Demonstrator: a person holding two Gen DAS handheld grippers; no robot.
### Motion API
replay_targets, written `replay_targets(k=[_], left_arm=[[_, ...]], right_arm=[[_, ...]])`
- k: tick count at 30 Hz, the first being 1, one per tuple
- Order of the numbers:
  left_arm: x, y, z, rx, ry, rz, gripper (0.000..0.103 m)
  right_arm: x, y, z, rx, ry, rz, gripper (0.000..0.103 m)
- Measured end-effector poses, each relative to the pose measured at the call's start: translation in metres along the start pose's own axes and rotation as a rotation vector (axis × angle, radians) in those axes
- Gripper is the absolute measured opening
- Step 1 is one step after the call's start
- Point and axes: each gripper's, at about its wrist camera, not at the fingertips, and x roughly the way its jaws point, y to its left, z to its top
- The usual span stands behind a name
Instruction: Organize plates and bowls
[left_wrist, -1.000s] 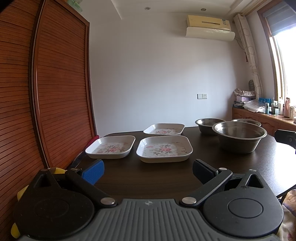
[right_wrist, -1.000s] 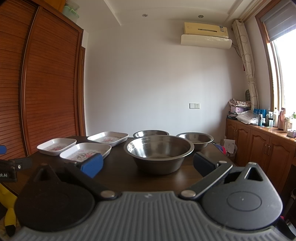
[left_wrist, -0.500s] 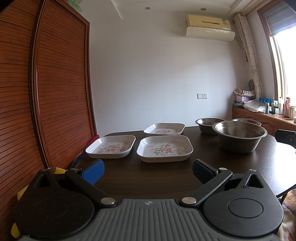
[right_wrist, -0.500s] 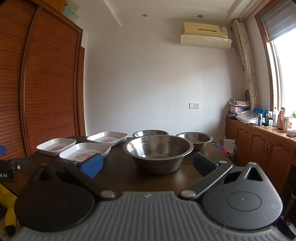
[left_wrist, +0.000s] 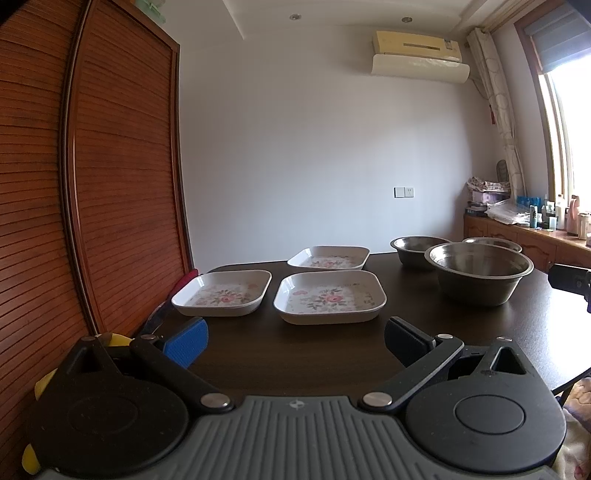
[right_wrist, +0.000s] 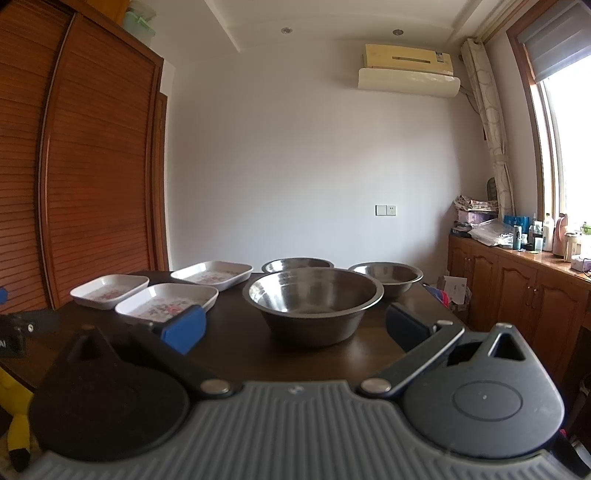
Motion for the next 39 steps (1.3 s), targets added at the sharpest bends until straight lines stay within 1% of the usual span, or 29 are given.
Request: replay_targets(k=[5,11,22,31,34,39], left_arm=[[0.006,0.004,-0.001,0.005,0.016,0.001,0.103],[0.012,0.014,0.005,0.011,0.027,-0.001,0.103],[0.028,0.038,0.023,0.01,0.041,-0.019,0.103],[0.038,0.052,0.032,-0.004,0.041,-0.074,0.103],[0.04,0.055,0.037,-0.008,0.034,-0.08,0.103],[0.044,0.058,0.049,0.006,0.022,-0.085,0.103]], right_arm=[[0.002,0.0,-0.001,-0.002,0.007,0.011,0.103],[0.013,0.013,0.002,-0.074,0.012,0.033,0.103],[0.04,0.037,0.011,-0.081,0.061,0.174,0.103],[0.052,0.053,0.017,-0.122,0.075,0.222,0.103],[0.056,0.059,0.019,-0.149,0.075,0.224,0.103],[0.068,0.064,0.023,-0.142,0.097,0.262,0.103]])
